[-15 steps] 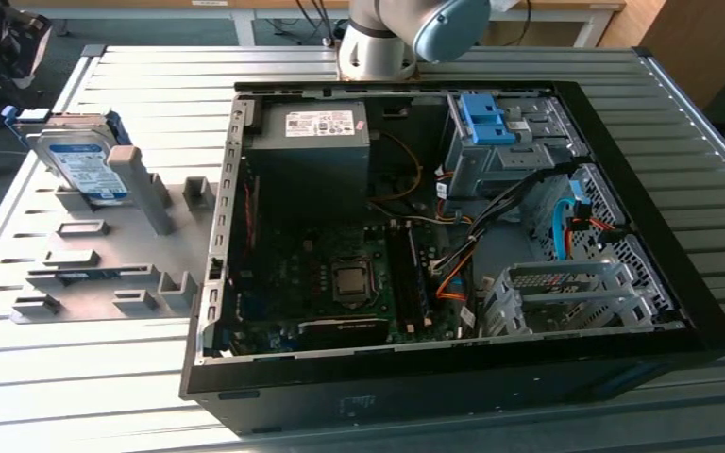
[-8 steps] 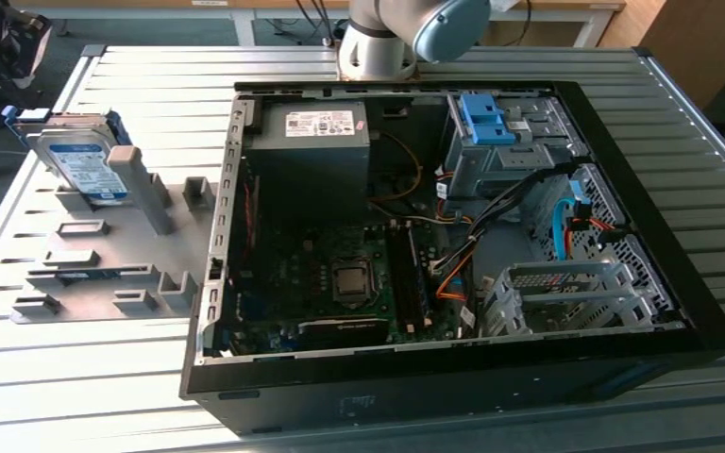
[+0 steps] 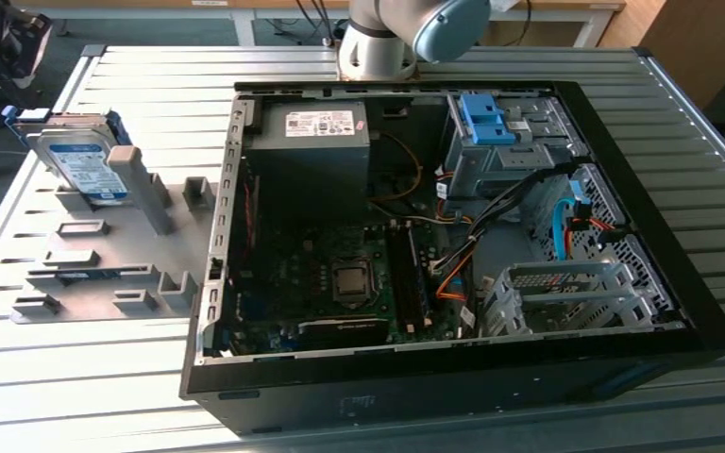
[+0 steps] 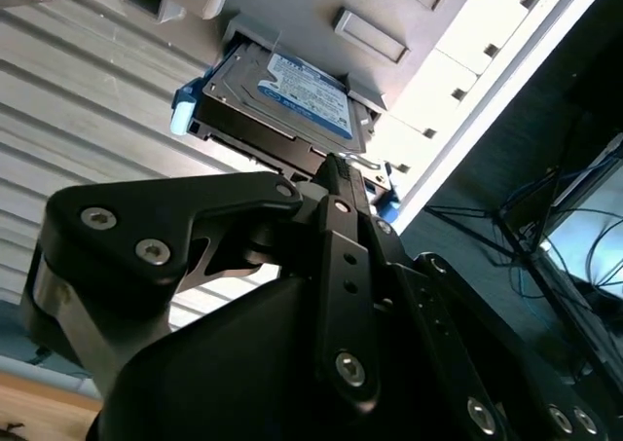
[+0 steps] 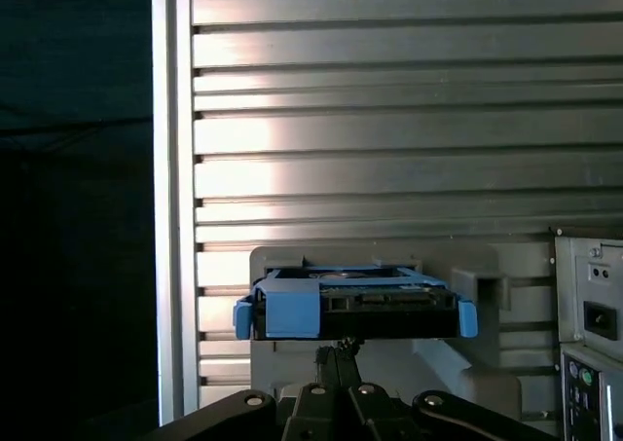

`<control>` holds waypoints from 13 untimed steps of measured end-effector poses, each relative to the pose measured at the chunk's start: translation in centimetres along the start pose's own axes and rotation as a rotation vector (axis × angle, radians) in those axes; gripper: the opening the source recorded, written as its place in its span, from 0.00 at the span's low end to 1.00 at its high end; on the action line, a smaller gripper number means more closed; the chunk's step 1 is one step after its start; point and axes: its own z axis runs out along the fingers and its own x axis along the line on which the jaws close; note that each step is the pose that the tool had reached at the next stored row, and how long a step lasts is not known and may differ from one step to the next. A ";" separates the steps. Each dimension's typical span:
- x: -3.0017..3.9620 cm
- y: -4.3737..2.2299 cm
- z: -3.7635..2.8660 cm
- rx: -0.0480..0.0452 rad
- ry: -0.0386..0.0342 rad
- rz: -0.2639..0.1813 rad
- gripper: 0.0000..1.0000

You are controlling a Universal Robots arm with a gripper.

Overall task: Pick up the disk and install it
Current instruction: 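Pick up the disk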

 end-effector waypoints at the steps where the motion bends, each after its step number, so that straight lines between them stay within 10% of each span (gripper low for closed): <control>1: 0.00 0.00 0.00 0.0001 0.0009 -0.018 0.11; 13: 0.00 0.00 0.11 0.0009 0.0111 -0.236 0.11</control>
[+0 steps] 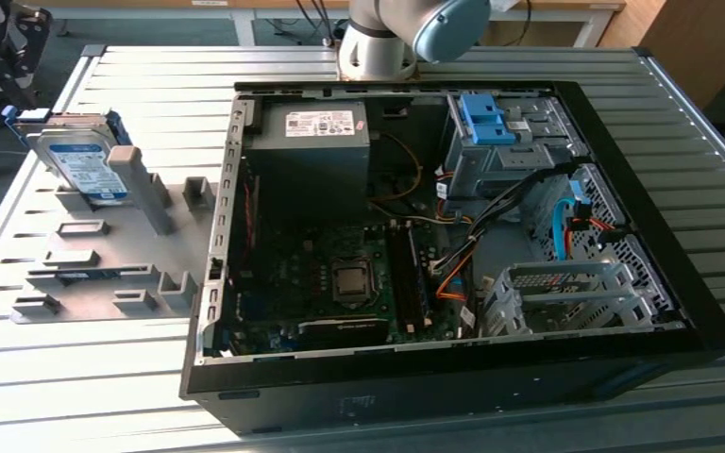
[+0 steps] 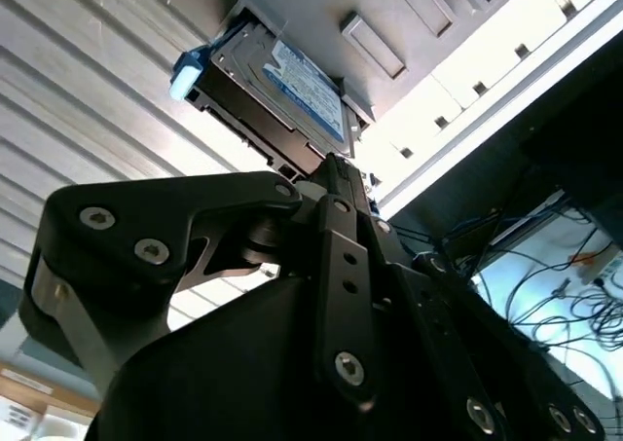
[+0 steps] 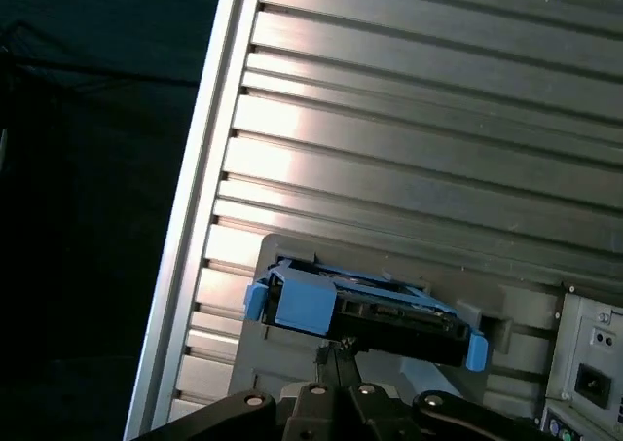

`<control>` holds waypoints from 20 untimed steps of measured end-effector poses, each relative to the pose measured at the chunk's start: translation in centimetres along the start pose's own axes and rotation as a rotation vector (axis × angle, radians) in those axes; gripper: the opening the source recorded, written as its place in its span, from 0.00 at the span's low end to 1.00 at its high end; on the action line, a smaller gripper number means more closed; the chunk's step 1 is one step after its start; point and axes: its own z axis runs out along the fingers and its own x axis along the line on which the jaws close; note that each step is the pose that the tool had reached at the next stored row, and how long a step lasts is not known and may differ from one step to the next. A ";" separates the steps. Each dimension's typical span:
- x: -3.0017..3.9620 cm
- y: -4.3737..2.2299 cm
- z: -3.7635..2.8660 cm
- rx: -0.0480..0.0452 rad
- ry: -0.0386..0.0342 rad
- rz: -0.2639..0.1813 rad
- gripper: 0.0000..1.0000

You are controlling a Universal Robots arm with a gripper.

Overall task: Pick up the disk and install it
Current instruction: 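Pick up the disk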

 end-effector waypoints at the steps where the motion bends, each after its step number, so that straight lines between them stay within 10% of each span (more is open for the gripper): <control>1: 0.00 0.00 0.01 0.0000 0.0008 -0.018 0.11; 20: 0.00 -0.01 0.24 0.0013 0.0168 -0.364 0.11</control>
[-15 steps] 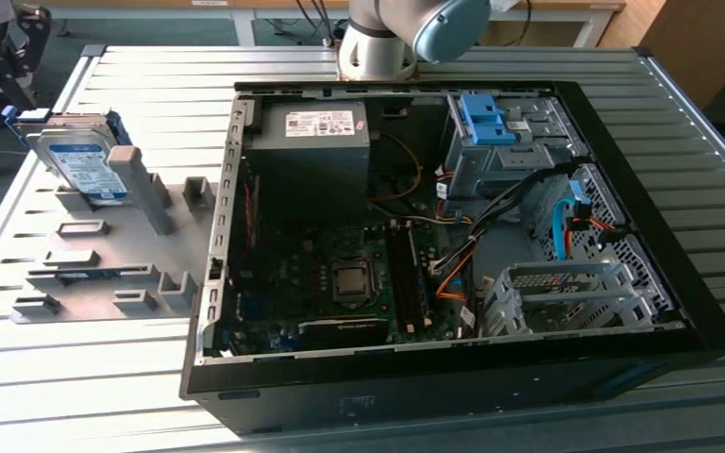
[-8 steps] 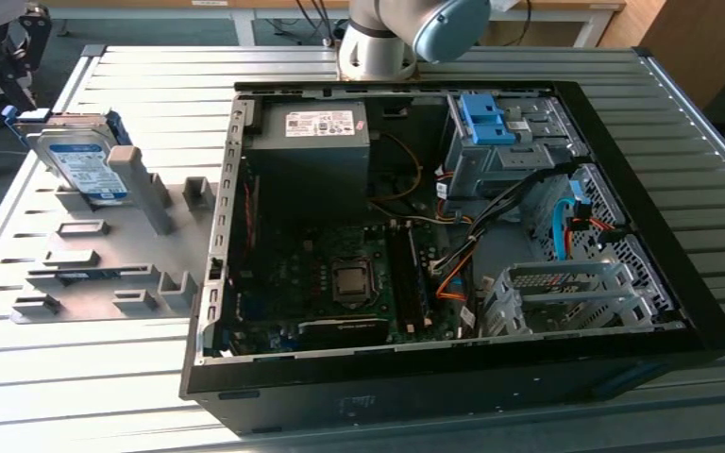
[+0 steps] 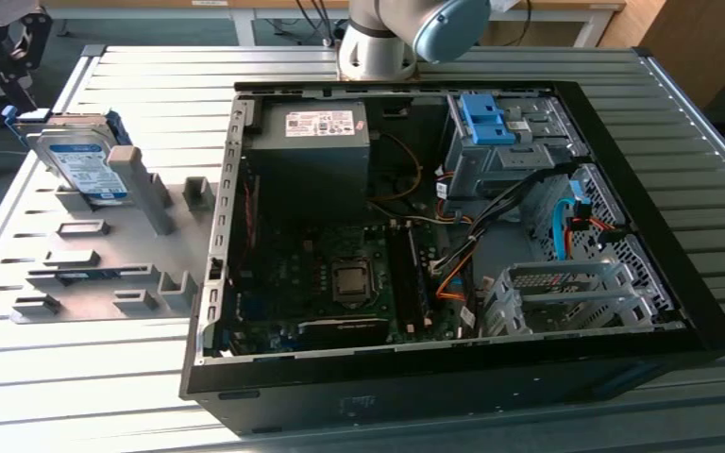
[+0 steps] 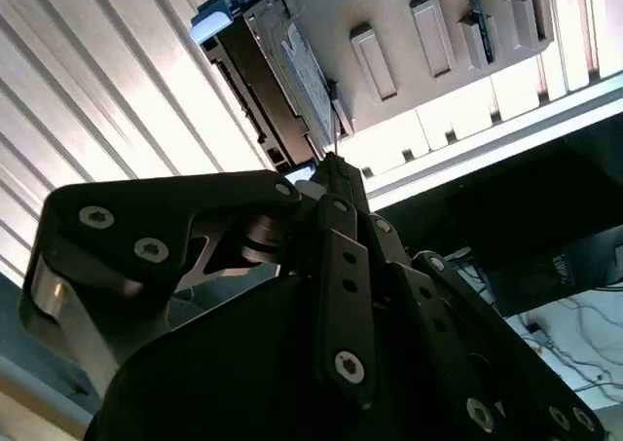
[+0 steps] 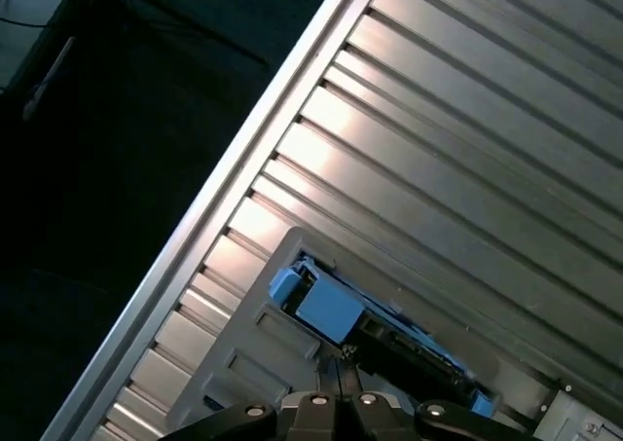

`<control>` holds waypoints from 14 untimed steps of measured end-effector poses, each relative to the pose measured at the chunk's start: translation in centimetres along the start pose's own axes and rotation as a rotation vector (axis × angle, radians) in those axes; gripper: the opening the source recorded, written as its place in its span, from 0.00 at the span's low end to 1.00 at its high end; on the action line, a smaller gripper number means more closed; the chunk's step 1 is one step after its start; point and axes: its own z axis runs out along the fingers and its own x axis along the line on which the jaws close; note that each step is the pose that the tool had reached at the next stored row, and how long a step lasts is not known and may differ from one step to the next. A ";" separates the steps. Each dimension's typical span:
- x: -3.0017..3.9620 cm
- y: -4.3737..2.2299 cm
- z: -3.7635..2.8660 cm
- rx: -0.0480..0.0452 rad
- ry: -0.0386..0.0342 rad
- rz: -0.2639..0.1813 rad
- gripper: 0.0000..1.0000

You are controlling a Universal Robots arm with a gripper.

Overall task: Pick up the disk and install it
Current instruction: 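Pick up the disk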

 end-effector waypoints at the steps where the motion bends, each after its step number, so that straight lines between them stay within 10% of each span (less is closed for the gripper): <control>1: 0.00 0.00 0.01 0.0001 0.0008 -0.018 0.11; 14: 0.00 -0.01 0.14 0.0012 0.0109 -0.244 0.11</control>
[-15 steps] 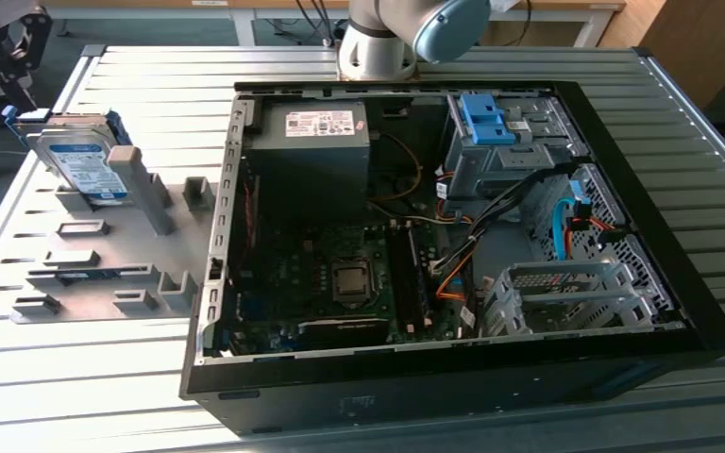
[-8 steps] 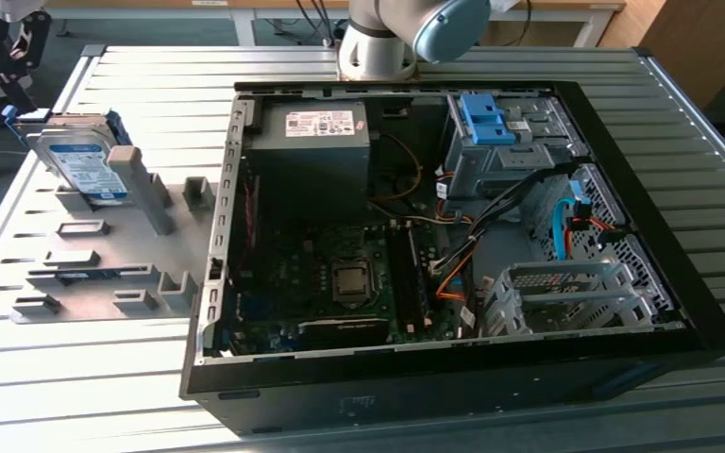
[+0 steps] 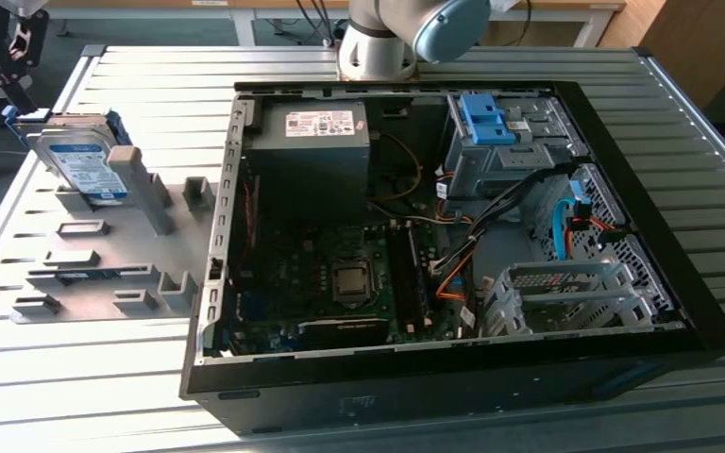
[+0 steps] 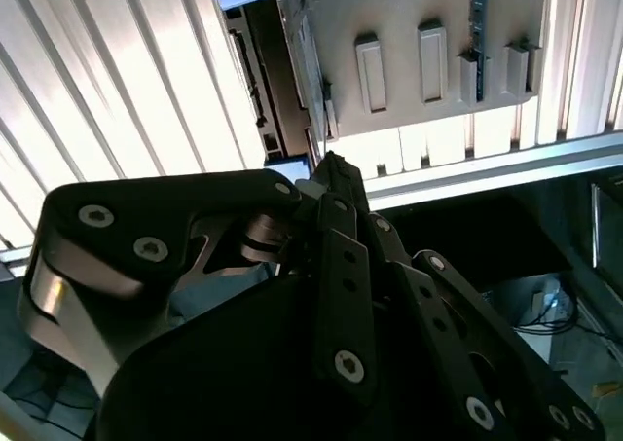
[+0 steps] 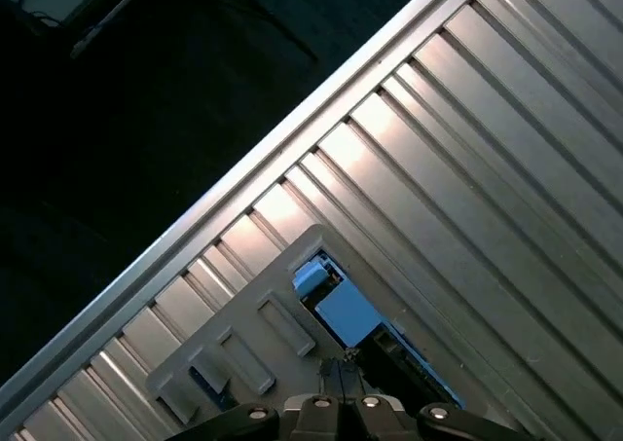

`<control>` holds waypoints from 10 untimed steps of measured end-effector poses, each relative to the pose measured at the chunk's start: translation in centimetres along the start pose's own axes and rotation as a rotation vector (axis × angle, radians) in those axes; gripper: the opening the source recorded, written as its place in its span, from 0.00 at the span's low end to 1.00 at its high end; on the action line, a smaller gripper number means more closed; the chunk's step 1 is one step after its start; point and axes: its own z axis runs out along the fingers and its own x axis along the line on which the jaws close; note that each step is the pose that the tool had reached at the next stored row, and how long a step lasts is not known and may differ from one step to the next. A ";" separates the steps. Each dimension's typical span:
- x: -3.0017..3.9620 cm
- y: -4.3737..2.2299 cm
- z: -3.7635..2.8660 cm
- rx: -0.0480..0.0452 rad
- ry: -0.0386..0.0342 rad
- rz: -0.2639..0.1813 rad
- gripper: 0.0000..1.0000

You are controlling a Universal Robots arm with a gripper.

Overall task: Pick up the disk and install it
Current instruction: 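Pick up the disk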

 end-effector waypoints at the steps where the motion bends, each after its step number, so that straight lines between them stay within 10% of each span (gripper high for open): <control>1: 0.00 0.00 0.01 0.0001 0.0008 -0.018 0.11; 10: -0.03 0.03 0.16 0.0023 0.0050 -0.144 0.11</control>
